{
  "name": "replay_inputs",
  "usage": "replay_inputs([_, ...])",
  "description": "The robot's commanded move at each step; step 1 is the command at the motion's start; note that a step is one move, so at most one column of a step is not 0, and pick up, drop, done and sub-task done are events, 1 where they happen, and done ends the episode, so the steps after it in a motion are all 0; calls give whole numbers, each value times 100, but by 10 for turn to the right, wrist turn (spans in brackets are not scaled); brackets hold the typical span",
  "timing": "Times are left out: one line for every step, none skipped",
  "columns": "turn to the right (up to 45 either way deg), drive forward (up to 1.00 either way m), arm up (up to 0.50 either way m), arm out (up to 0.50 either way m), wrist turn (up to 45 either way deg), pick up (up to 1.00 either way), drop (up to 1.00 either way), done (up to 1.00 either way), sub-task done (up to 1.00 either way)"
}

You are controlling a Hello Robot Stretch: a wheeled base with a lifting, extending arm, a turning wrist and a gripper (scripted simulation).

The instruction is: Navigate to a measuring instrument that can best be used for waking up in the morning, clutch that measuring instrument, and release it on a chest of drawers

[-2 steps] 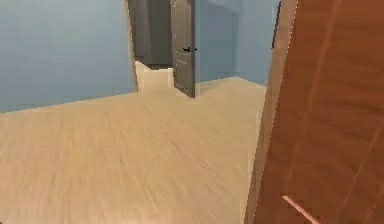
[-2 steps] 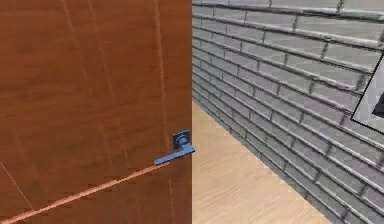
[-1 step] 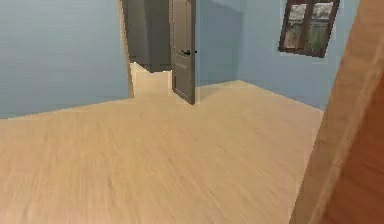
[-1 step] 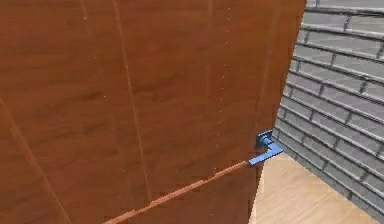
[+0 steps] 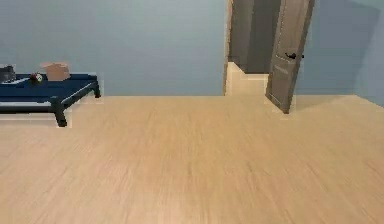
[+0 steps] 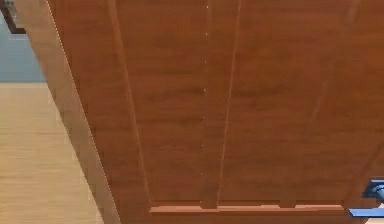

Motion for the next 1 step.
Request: replay_inputs([0, 45, 0, 0, 0, 0, 0, 0, 0])
